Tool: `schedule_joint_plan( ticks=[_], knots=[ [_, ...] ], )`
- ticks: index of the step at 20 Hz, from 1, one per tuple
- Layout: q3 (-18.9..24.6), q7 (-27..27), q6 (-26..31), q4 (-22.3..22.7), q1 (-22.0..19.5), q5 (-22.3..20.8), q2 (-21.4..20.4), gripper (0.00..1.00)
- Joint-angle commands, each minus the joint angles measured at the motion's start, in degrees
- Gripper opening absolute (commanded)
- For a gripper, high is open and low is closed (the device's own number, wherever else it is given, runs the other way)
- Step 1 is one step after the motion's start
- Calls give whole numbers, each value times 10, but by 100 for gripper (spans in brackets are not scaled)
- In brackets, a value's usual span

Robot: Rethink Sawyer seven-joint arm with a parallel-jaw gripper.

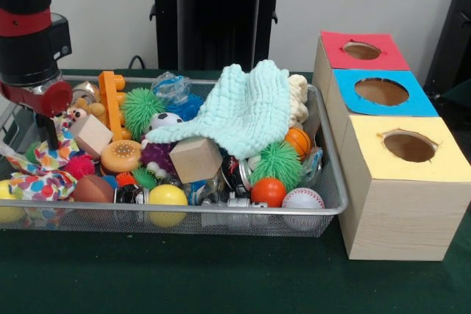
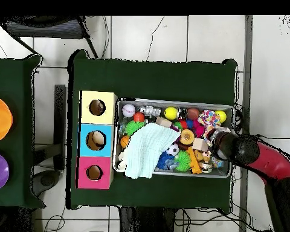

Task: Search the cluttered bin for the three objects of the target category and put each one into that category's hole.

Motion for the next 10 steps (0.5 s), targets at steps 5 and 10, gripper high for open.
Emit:
schedule_joint_plan(
  ticks=[5,10],
  knots=[
    [77,-42,40,78,-10,29,-36,0],
    [86,-32,47,116,0,42,-107,0]
  ],
)
